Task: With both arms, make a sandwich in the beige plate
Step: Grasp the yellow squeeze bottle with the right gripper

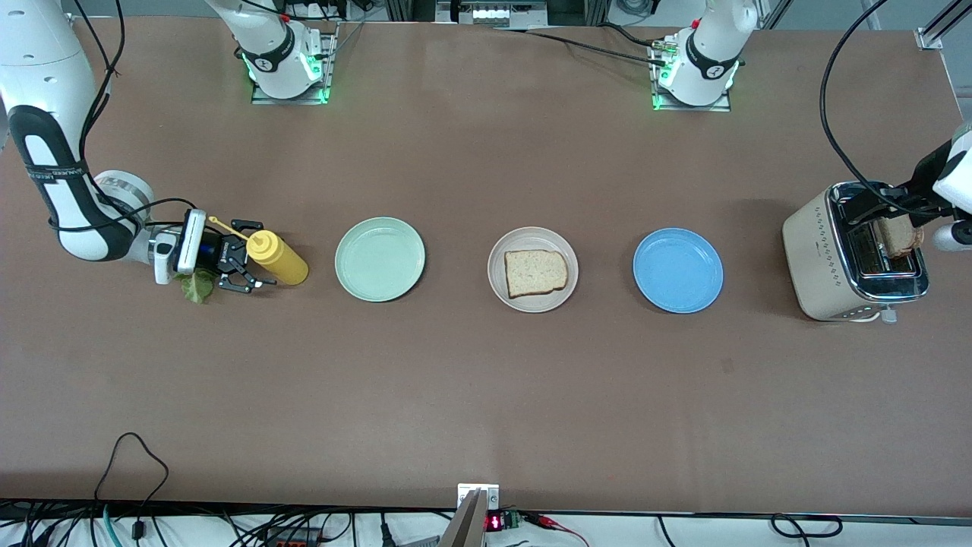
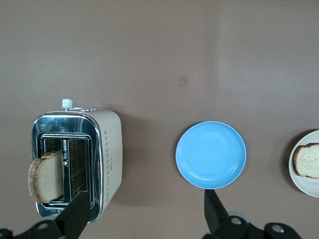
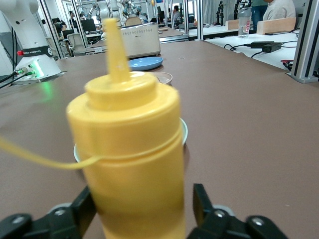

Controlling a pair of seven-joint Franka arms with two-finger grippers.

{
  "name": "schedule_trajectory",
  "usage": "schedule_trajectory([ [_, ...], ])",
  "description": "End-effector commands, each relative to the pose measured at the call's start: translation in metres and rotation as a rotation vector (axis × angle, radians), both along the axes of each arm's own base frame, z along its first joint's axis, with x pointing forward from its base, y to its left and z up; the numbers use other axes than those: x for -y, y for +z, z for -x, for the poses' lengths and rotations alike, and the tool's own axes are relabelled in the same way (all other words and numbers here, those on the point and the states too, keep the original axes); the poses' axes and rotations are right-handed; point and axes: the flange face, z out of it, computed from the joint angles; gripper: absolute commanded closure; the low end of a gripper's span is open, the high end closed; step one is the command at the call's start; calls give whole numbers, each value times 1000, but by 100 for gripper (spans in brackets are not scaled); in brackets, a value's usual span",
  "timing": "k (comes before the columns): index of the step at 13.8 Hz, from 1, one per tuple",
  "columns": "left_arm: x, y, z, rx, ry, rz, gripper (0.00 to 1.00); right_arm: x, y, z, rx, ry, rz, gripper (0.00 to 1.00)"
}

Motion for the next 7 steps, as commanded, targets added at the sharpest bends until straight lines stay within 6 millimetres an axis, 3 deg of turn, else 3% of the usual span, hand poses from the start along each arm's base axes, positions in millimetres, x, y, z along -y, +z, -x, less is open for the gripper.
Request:
schedule_trajectory([
  [1, -7, -2, 2, -11, 7, 3, 0, -2, -1, -5, 1, -14, -7, 75],
  [2, -7, -1, 2, -9, 7, 3, 0, -2, -2, -5, 1, -12, -6, 94],
  [3, -7, -1, 2, -11, 3, 2, 0, -2, -2, -5, 1, -13, -6, 100],
  [5, -4, -1, 5, -31, -4, 3, 0, -2, 3, -7, -17, -25, -6, 100],
  [7, -1, 0, 5, -33, -9, 3, 0, -12, 28, -16, -54, -33, 17, 100],
])
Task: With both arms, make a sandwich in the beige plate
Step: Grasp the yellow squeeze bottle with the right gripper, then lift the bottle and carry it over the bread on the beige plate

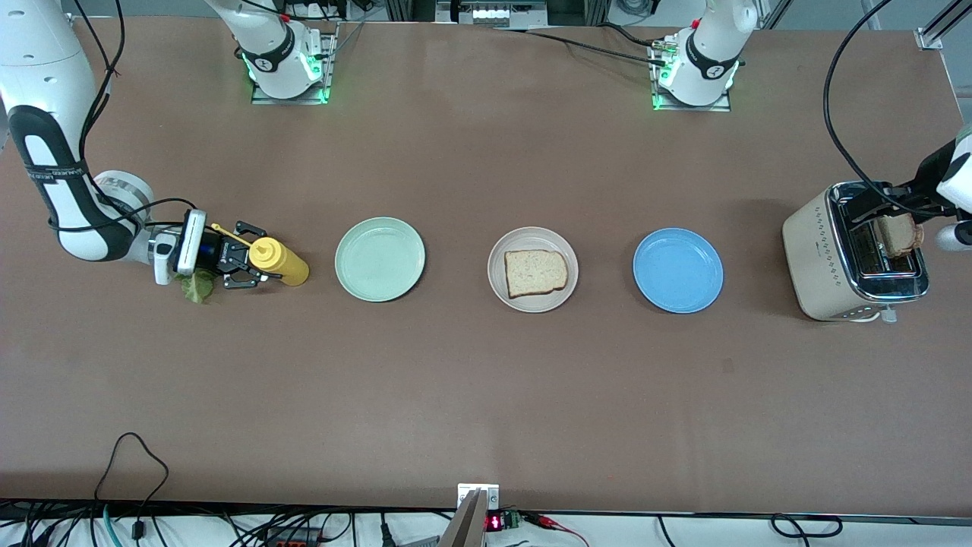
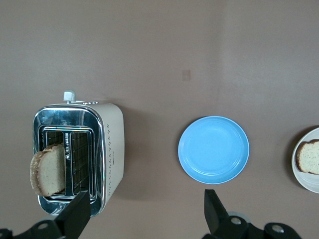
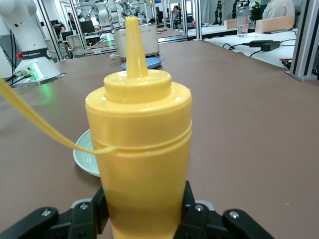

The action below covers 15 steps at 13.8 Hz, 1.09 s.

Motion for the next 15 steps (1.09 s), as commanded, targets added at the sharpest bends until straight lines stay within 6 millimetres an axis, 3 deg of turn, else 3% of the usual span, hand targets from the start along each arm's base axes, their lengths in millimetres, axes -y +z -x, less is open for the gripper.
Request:
schedule_trajectory([
  [1, 3, 3, 2, -7, -16, 2, 0, -14, 43, -19, -34, -32, 41, 100],
  [3, 4, 4, 3, -7, -19, 2, 0, -30, 69, -26, -67, -42, 58, 100],
  [5, 6, 3, 2, -9, -22, 2, 0, -48, 82, -31, -110, -50, 79, 100],
  [10, 5, 4, 2, -7, -21, 2, 0, -136, 145, -45, -212, -119, 185, 100],
  [15, 3, 4, 2, -7, -16, 2, 0, -208, 177, -41, -276, -174, 306, 100],
])
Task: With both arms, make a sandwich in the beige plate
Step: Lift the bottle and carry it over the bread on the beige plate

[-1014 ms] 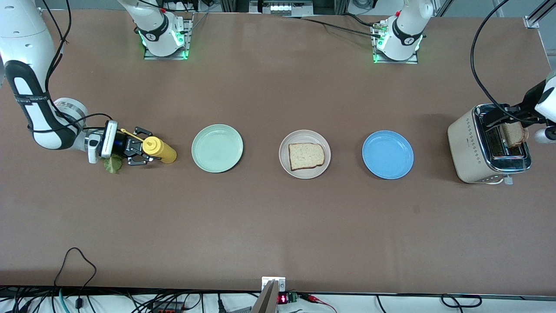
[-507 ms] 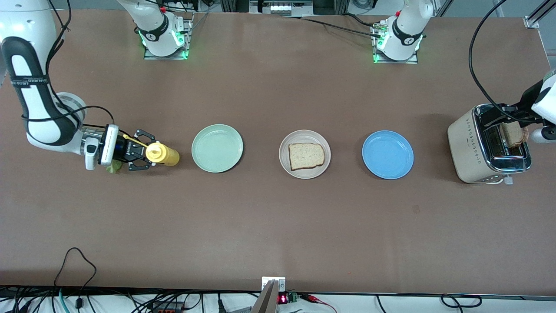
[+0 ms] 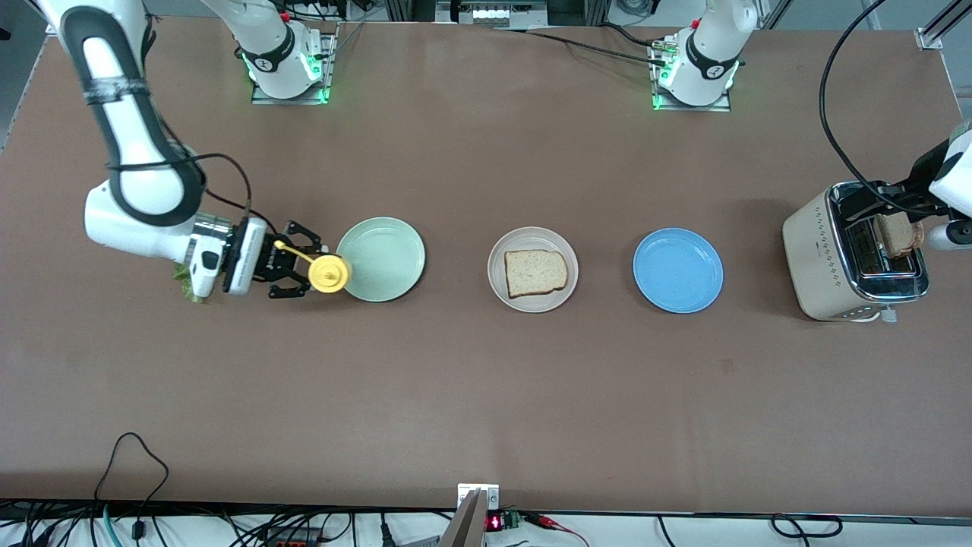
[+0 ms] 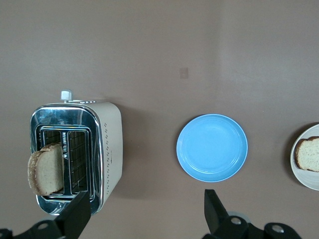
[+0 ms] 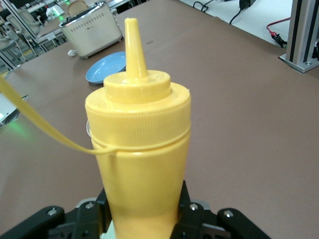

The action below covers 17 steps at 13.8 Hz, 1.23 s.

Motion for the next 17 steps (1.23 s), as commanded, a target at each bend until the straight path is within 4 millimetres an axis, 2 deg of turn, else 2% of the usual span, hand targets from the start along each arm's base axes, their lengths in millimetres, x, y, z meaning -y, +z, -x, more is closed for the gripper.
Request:
schedule_trajectory([
  [1, -2, 4, 2, -4, -9, 2, 0, -35, 22, 12, -34, -17, 57, 100],
  [6, -2, 4, 2, -4, -7, 2, 0, -101, 49, 31, -52, 30, 346, 100],
  [10, -3, 4, 2, -5, -6, 2, 0, -157, 58, 55, -70, 26, 512, 100],
  [13, -3, 4, 2, -4, -6, 2, 0, -208, 51, 75, -44, 9, 602, 100],
  [15, -3, 4, 2, -4, -6, 2, 0, -249, 42, 88, -30, 16, 657, 100],
  [17, -3, 4, 2, -4, -6, 2, 0, -279, 32, 89, -3, 6, 715, 100],
])
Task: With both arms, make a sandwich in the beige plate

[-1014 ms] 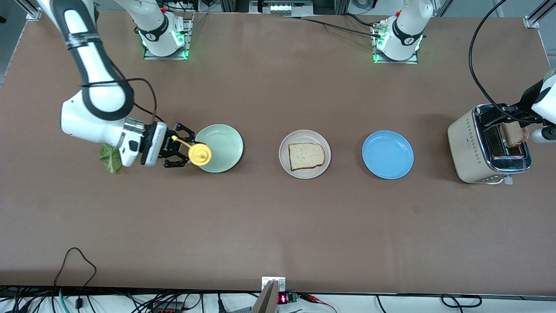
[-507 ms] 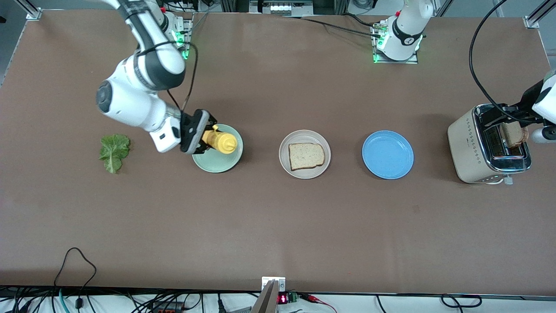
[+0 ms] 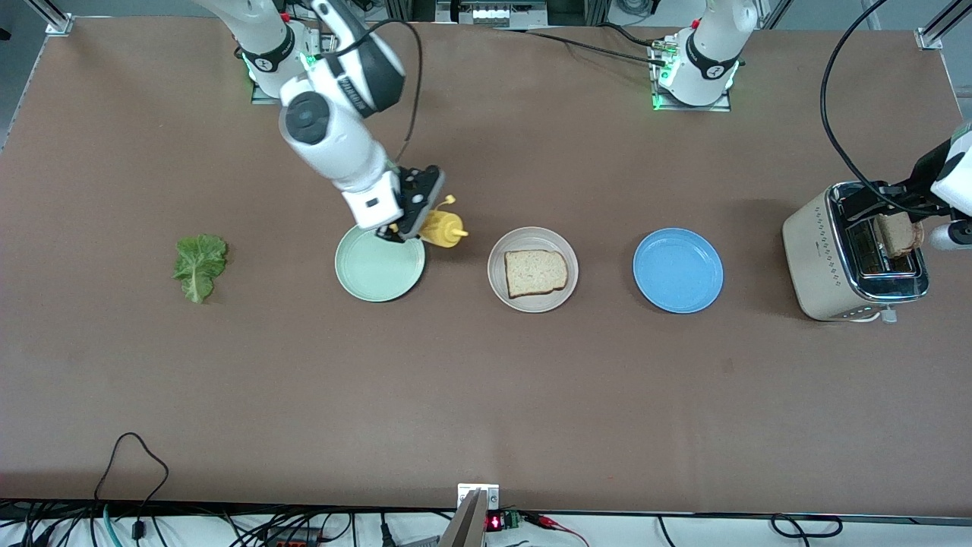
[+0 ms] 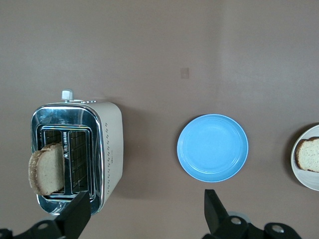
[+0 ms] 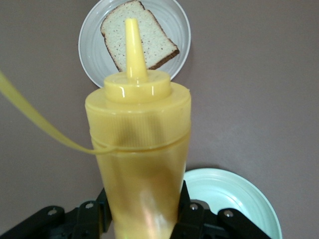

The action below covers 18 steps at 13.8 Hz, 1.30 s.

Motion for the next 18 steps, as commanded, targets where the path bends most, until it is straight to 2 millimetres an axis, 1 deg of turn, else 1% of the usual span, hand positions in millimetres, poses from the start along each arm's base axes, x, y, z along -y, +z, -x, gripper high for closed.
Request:
schedule_trajectory([
  [1, -2, 4, 2, -6, -9, 2, 0, -44, -15, -3, 29, -27, 50, 100],
  [3, -2, 4, 4, -21, -9, 2, 0, -75, -26, -1, 51, 5, 81, 100],
  [5, 0, 5, 6, -30, -10, 3, 0, -92, -34, -4, 49, 14, 153, 100],
  [6, 1, 6, 6, -30, -12, 2, 0, -104, -36, -2, 49, 29, 184, 100],
  [8, 3, 13, 9, -12, -7, 15, 0, -116, -46, -4, 42, 21, 207, 100],
  [11, 6, 15, 9, -2, -8, 31, 0, -129, -63, -6, 62, 5, 232, 100],
  [13, 5, 15, 9, 2, 8, 95, 0, -132, -70, -11, 71, 0, 242, 100],
  [14, 5, 15, 9, 2, 6, 95, 0, -134, -75, -10, 73, 4, 248, 100],
  [18, 6, 16, 12, -1, 4, 92, 0, -136, -78, -5, 91, 29, 269, 100],
])
